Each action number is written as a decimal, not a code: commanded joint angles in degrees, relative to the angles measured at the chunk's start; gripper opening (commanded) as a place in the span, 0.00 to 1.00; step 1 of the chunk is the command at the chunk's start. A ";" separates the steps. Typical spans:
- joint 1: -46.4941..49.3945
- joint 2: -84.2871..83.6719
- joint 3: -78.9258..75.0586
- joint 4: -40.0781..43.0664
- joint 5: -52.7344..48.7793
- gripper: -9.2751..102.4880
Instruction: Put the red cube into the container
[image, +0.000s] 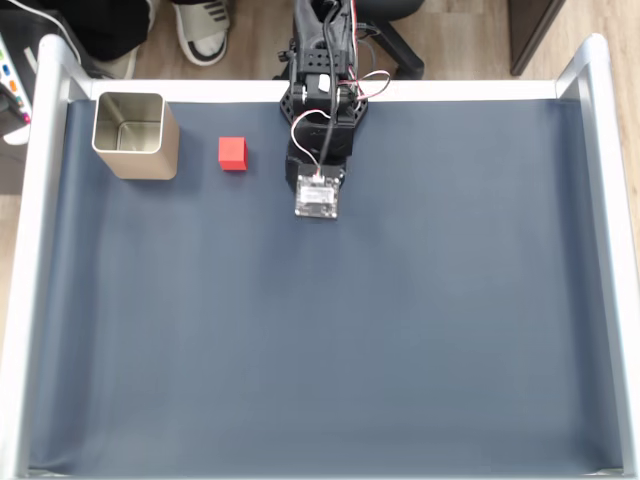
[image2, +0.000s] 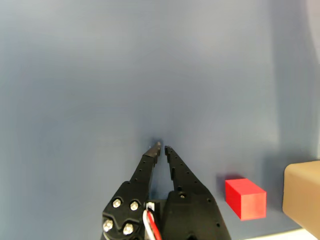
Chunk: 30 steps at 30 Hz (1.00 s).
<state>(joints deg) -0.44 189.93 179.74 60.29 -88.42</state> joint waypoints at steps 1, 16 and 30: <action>1.41 -2.72 -0.62 -8.26 0.88 0.08; 11.95 -29.53 -28.30 -7.12 9.05 0.13; 34.45 -49.48 -55.63 21.36 23.03 0.20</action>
<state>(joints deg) 30.41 140.89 127.53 79.89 -66.01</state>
